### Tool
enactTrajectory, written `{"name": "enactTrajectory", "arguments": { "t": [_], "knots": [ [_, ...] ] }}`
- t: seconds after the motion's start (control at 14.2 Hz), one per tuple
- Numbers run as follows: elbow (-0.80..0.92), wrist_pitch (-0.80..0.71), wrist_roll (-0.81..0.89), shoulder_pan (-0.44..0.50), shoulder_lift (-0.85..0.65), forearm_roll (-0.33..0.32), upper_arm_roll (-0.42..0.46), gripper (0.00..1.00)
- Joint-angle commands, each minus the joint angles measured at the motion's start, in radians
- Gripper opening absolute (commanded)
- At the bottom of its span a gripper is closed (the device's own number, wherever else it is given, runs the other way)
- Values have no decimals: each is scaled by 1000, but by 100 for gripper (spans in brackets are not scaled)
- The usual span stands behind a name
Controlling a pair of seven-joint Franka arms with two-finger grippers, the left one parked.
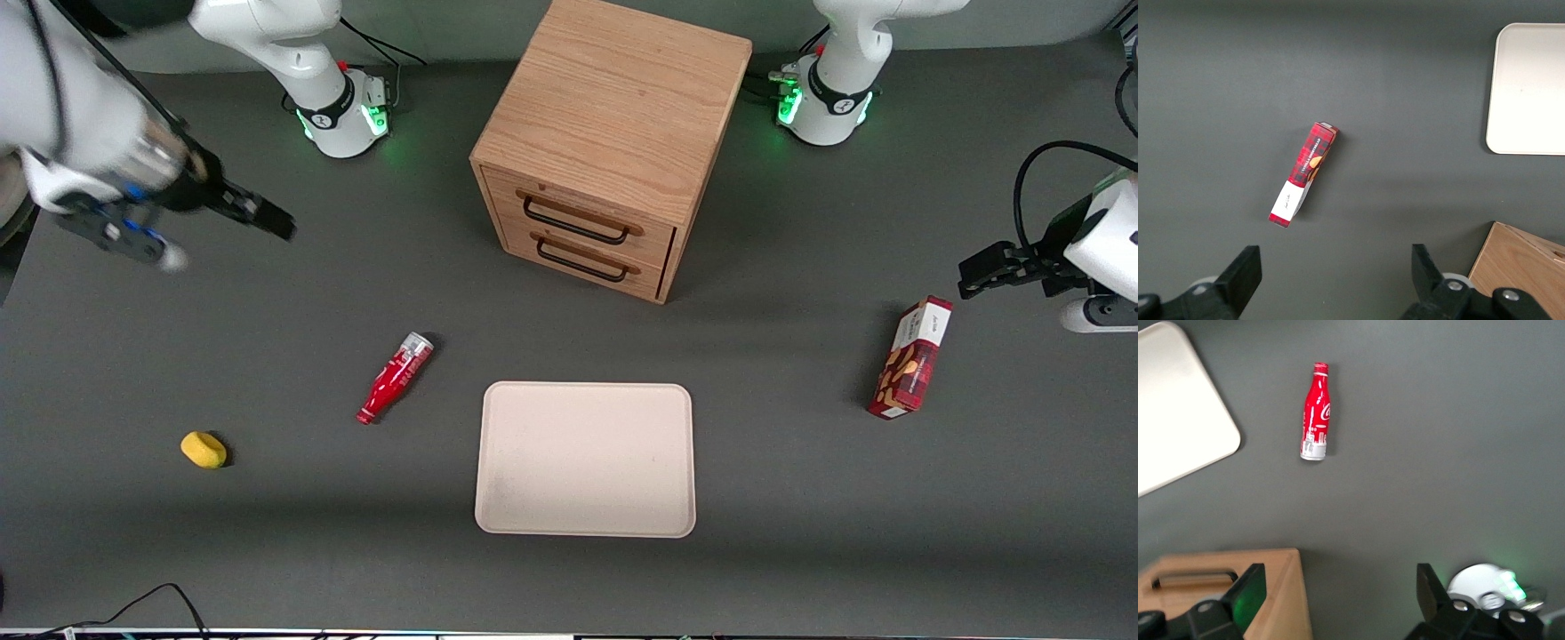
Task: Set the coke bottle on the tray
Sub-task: 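Move the open right gripper toward the red Coca-Cola bottle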
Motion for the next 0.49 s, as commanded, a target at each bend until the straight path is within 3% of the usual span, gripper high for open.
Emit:
{"name": "enactTrajectory", "arguments": {
  "t": [0.0, 0.21, 0.42],
  "knots": [
    [18, 100, 134, 2, 193, 5, 1, 100],
    [-67, 271, 145, -3, 290, -50, 1, 100],
    [-219, 516, 146, -3, 313, -55, -2, 100]
  ]
}}
